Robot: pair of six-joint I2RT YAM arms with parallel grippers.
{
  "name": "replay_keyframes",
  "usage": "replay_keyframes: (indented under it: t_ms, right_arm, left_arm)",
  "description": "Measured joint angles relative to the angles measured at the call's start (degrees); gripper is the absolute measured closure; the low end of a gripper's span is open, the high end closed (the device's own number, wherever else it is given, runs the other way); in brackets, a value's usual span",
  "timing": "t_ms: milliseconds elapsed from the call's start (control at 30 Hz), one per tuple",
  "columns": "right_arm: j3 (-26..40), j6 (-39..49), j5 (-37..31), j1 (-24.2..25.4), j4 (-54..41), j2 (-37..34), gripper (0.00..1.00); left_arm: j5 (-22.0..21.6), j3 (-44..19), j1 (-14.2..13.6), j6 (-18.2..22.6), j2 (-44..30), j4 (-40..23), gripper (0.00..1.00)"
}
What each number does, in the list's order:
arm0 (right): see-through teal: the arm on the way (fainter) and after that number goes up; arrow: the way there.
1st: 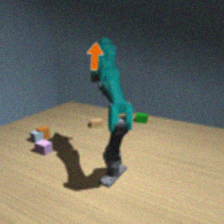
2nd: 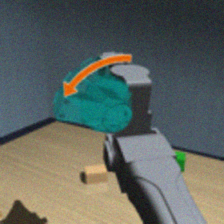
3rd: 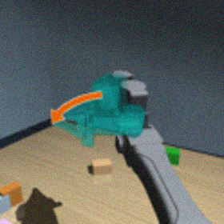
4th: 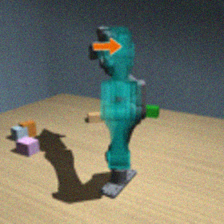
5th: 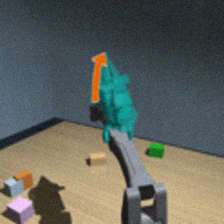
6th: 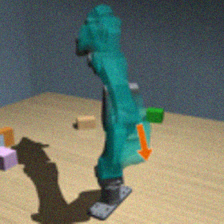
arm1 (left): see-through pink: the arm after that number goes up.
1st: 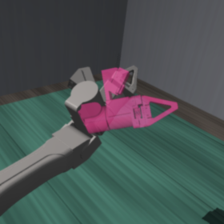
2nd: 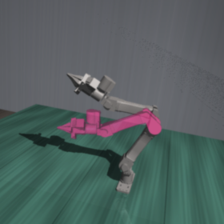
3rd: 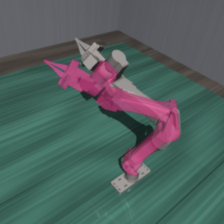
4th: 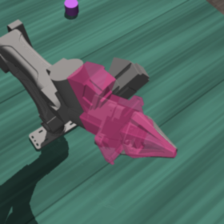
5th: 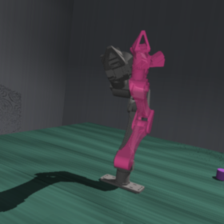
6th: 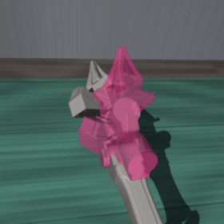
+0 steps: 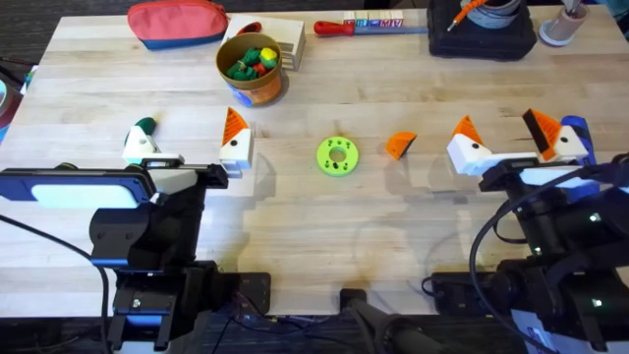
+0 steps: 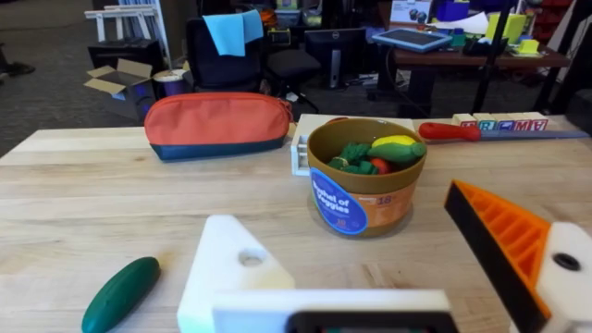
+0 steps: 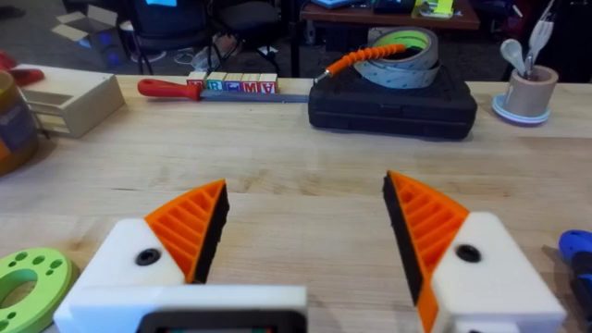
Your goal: Pick up the gripper from the table and insert it into the empty holder that is missing its gripper. Then pick up a screw, insert it into the mounting hole, and use the screwdriver to tighten it. Finally, clean up the table by picking up the vegetable and placing it into the bucket.
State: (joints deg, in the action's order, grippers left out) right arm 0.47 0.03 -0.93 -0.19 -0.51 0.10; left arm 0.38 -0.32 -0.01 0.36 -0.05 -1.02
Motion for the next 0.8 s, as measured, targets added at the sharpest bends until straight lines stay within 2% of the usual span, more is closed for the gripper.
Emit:
replay_keyframes:
  t_ms: [300, 433, 533, 633, 667, 800]
  right_arm:
    - [0.07, 0.0, -0.25, 0.11, -0.13, 0.0, 0.01]
    - [1.18, -0.66, -0.26, 0.26, -2.4, -0.25, 0.01]
    - [6.85, -1.53, -0.24, 0.26, -10.76, -3.32, 0.01]
    - [16.49, -2.5, -0.24, 0.26, -20.51, -10.7, 0.01]
    - [32.9, -3.65, -0.02, 0.26, -33.98, -24.75, 0.01]
    - [42.36, -4.15, 1.0, 0.26, -38.53, -34.49, 0.01]
  left_arm:
    - [-0.04, -0.05, 0.0, -0.15, 0.01, -0.31, 0.015]
    - [-0.51, -2.77, 0.0, -0.54, -0.39, -6.6, 0.016]
    - [-1.45, -10.93, 0.17, -0.57, -4.02, -13.82, 0.015]
    - [-1.94, -23.11, 0.9, -0.6, -12.34, -23.23, 0.015]
    - [-1.65, -39.29, 1.29, -0.59, -30.1, -38.17, 0.015]
    - [-1.51, -48.41, 1.29, -0.59, -43.71, -44.08, 0.015]
